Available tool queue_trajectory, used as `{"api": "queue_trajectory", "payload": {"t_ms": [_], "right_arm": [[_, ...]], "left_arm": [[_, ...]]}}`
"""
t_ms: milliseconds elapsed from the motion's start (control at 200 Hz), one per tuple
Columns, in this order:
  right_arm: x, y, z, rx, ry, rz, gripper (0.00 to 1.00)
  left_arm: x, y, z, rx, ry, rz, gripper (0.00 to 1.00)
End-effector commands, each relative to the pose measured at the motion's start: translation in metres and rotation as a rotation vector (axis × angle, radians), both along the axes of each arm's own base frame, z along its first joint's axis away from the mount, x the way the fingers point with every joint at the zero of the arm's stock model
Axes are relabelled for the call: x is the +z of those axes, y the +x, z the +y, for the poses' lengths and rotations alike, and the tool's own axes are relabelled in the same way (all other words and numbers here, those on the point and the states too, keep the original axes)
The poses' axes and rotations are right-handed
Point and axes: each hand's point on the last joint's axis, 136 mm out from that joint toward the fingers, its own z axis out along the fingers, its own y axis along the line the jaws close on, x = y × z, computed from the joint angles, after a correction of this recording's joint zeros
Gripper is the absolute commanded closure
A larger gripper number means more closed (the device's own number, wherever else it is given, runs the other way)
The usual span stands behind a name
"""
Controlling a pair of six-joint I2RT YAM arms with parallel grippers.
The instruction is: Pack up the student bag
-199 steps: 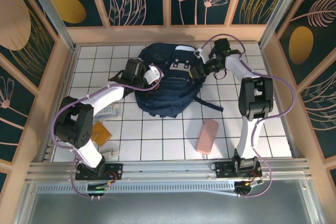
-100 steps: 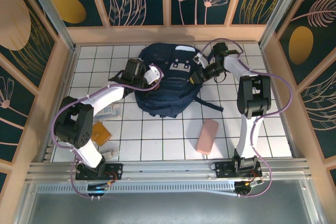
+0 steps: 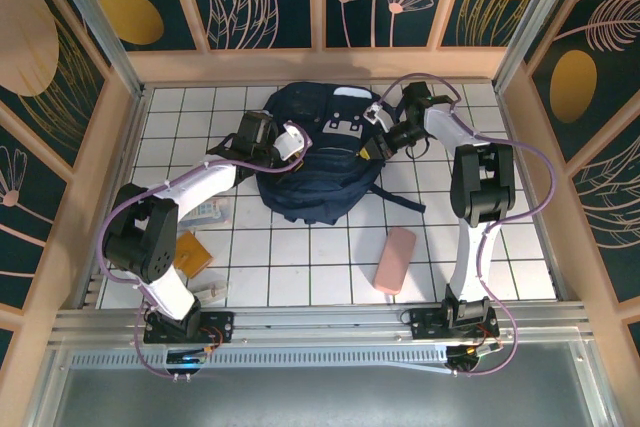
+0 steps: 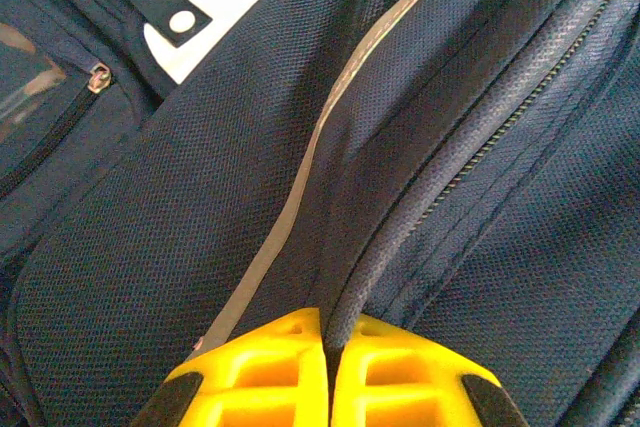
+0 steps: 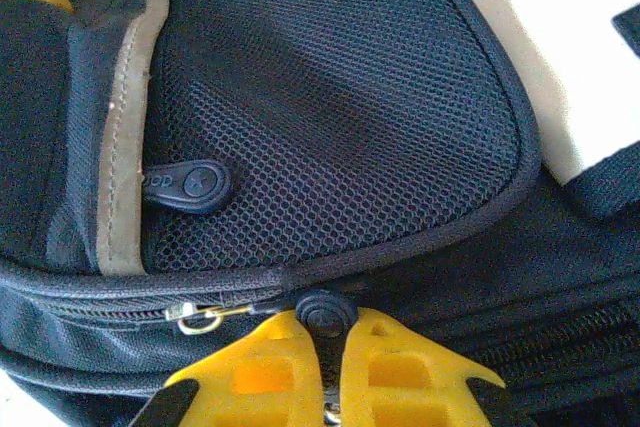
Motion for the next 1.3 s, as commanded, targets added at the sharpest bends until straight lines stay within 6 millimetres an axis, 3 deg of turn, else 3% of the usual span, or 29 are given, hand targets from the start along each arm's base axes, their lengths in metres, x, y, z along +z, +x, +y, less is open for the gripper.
{"api": "queue_trajectory", "payload": {"t_ms": [0,125,325,340,400,676,866,966,1176,1296], "right_arm": [[0.023,-0.015,0.012,0.050,0.048,-0.068,1.00],[0.040,-0.029,0.016,0.072,0.086,-0.132,1.00],[0.045,-0.043,0.013,0.058,0.078,-0.177,1.00],[0.045,-0.044,0.014,0.057,0.080,-0.180,1.00],[0.047,-0.048,0.019,0.061,0.092,-0.192,1.00],[0.054,-0.080,0.093,0.145,0.142,-0.293,1.00],[0.077,-0.104,0.119,0.206,0.246,-0.356,1.00],[0.095,-0.111,0.110,0.215,0.308,-0.363,1.00],[0.104,-0.096,0.055,0.096,0.295,-0.386,1.00],[0.110,-0.116,0.056,0.177,0.341,-0.441,1.00]], "left_arm": [[0.024,0.008,-0.011,-0.008,-0.074,-0.036,1.00],[0.019,0.010,-0.008,0.012,-0.056,-0.015,1.00],[0.024,0.015,-0.007,0.044,-0.061,-0.014,1.00],[0.014,0.017,-0.008,0.046,-0.052,0.007,1.00],[0.015,0.018,-0.009,0.050,-0.060,0.014,1.00],[0.025,0.016,-0.023,0.037,-0.101,0.034,1.00],[0.027,0.007,-0.031,-0.013,-0.096,0.066,1.00],[0.023,0.004,-0.024,-0.016,-0.052,0.043,1.00],[0.007,-0.002,-0.015,-0.022,0.000,0.042,1.00],[0.002,-0.002,-0.018,-0.019,-0.023,0.053,1.00]]}}
